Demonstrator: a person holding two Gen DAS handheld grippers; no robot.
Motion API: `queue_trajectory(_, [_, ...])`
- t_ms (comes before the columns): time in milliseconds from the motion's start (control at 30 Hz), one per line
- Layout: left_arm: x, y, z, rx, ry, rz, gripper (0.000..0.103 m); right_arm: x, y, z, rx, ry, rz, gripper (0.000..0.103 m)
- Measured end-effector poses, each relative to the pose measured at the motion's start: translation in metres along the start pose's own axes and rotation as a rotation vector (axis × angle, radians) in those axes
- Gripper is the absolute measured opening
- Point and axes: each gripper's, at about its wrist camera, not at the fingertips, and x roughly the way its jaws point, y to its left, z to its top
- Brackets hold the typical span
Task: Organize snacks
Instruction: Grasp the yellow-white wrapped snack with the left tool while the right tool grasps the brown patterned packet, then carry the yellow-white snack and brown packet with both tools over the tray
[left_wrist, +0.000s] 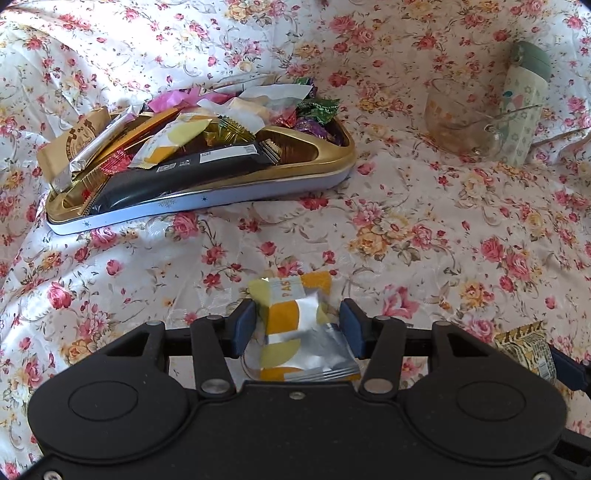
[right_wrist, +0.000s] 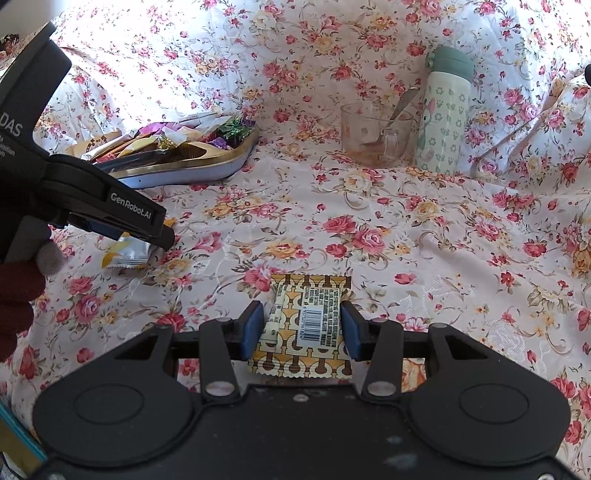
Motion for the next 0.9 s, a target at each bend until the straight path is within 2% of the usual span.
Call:
queue_trajectory(267, [-0.008, 0.000, -0.002, -0.030, 0.035, 0.007, 0.044, -0.001, 0.005, 0.004, 0.008, 0.036, -0.025, 0.045])
queue_trajectory(467, [-0.031, 0.004, -0.012, -0.042, 0.039, 0.007, 0.043, -0.009, 0.005, 0.002, 0.030, 0.066, -0.031, 0.041])
queue_trajectory(667, [-0.065, 0.008, -0.023, -0.042, 0.024, -0.011, 0.043, -0.026, -0.003, -0.002, 0.121, 0.099, -0.005, 0.038])
queue_trajectory(900, [-0.116, 0.006, -0.047, -0.010, -0.014, -0.038, 0.043, -0.069, -0.013, -0.006, 0.209, 0.073, 0.016, 0.038])
